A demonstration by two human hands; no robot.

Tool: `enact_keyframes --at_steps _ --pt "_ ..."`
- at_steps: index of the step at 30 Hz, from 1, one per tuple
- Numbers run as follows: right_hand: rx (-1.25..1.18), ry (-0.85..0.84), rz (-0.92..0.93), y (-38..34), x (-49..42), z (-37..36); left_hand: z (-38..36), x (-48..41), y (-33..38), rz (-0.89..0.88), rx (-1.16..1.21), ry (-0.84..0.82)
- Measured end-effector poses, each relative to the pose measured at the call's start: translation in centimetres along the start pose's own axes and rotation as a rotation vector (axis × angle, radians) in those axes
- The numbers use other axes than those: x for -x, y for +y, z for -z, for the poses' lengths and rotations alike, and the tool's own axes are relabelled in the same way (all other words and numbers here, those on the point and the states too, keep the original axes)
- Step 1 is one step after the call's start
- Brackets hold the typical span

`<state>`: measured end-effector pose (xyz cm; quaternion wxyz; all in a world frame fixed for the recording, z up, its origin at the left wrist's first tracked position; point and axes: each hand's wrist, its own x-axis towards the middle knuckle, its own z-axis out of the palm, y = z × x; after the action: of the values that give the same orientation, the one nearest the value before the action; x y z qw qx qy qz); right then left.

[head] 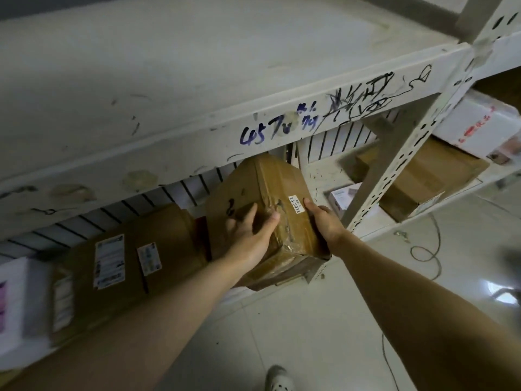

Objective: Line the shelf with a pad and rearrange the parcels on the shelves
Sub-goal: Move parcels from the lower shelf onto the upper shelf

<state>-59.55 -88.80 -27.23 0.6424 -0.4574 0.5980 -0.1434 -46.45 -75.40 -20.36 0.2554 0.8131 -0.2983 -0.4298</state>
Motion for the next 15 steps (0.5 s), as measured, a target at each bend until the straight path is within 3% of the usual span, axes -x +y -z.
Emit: enact_keyframes --at_steps 4,9,13,15 --pt "0.003 0.028 0.024 -0.2 -1.4 -1.1 -0.2 -1.7 -0.1 0.003 -0.025 0.021" --pt "0.205 0.149 0.004 0.8 -5.8 -0.3 -1.6 -3.0 0.1 -0.053 0.059 -0.047" --pt "0.067 0.045 -0.089 -0.4 -4.4 -0.1 -2.1 -3.9 -2.1 -0.095 -0.003 0.022" --pt "0.028 -0.031 -0.113 0.5 -5.1 0.3 -1.6 -4.4 -3.8 -0.023 -0.122 0.093"
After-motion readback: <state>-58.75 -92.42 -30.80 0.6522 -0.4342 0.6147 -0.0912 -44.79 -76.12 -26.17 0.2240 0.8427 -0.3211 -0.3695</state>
